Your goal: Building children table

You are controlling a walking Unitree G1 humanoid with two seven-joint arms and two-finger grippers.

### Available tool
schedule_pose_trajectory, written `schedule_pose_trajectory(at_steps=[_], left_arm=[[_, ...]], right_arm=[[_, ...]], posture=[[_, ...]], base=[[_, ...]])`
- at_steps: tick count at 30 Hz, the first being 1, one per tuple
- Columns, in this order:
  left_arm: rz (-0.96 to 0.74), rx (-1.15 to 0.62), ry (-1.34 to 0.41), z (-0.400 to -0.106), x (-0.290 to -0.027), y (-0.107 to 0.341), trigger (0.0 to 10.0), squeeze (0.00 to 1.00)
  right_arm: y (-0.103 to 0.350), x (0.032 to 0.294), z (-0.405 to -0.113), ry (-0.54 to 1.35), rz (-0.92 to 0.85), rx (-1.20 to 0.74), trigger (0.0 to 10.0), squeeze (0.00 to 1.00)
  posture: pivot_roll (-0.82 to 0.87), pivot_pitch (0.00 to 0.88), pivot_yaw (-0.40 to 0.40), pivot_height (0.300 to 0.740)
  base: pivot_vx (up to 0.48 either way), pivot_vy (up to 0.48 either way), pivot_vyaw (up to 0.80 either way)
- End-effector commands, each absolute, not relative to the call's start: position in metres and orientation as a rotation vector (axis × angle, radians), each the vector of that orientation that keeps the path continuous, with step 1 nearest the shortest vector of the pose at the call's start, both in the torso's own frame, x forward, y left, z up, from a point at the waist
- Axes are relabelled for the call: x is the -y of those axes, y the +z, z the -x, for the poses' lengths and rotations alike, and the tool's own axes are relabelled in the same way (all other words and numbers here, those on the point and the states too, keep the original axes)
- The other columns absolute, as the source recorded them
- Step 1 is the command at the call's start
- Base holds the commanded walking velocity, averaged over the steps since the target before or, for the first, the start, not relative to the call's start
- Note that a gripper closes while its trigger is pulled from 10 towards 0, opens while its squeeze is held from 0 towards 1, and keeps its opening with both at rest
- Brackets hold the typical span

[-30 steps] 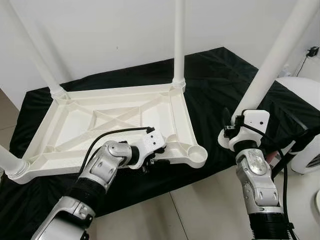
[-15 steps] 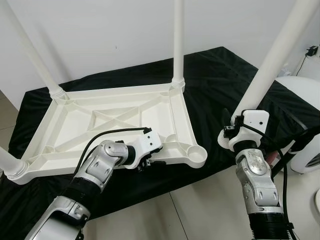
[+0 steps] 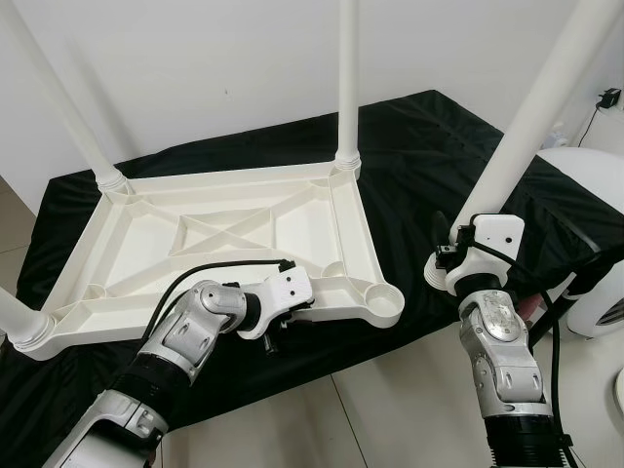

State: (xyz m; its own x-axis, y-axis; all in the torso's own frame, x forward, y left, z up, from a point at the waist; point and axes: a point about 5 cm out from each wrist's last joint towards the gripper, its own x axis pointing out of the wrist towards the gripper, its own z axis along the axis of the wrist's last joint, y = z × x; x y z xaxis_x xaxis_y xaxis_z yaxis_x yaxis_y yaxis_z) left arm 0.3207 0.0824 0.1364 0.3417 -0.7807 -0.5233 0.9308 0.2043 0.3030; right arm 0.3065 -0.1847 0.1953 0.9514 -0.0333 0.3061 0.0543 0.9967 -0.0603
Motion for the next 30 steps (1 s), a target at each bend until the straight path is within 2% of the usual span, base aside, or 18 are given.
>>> schedule_pose_trajectory(at_steps=[1, 16, 17, 18, 26, 27, 30], left_arm=[[-0.619, -0.289, -1.200, -0.3224, -0.0850, 0.1374, 0.0, 0.00], [-0.623, -0.292, -1.217, -0.3207, -0.0849, 0.1373, 0.0, 0.00], [-0.627, -0.294, -1.216, -0.3209, -0.0850, 0.1371, 1.6, 0.00], [-0.632, -0.298, -1.213, -0.3212, -0.0850, 0.1367, 9.9, 0.00], [-0.630, -0.300, -1.196, -0.3227, -0.0839, 0.1363, 10.0, 0.00], [-0.624, -0.298, -1.189, -0.3233, -0.0835, 0.1367, 10.0, 0.38], [-0.611, -0.295, -1.172, -0.3248, -0.0831, 0.1376, 10.0, 0.38]], right_arm=[[0.1960, 0.1817, -0.3062, -0.035, 0.066, 0.313, 10.0, 0.00], [0.1974, 0.1816, -0.3077, -0.025, 0.069, 0.316, 10.0, 0.00], [0.1978, 0.1815, -0.3080, -0.023, 0.069, 0.317, 10.0, 0.00], [0.1983, 0.1811, -0.3081, -0.021, 0.070, 0.319, 10.0, 0.00], [0.2001, 0.1799, -0.3093, -0.013, 0.070, 0.327, 10.0, 0.00], [0.2003, 0.1797, -0.3095, -0.012, 0.069, 0.327, 10.0, 0.00], [0.2006, 0.1792, -0.3098, -0.011, 0.070, 0.328, 10.0, 0.00]], posture=[[-0.13, 0.066, 0.116, 0.740], [-0.13, 0.070, 0.116, 0.740], [-0.13, 0.070, 0.116, 0.740], [-0.13, 0.070, 0.115, 0.740], [-0.13, 0.062, 0.111, 0.740], [-0.13, 0.060, 0.109, 0.740], [-0.13, 0.060, 0.109, 0.740]], base=[[0.000, 0.000, 0.00], [0.000, 0.000, 0.00], [0.000, 0.000, 0.00], [0.000, 0.000, 0.00], [0.000, 0.000, 0.00], [0.000, 0.000, 0.00], [0.000, 0.000, 0.00]])
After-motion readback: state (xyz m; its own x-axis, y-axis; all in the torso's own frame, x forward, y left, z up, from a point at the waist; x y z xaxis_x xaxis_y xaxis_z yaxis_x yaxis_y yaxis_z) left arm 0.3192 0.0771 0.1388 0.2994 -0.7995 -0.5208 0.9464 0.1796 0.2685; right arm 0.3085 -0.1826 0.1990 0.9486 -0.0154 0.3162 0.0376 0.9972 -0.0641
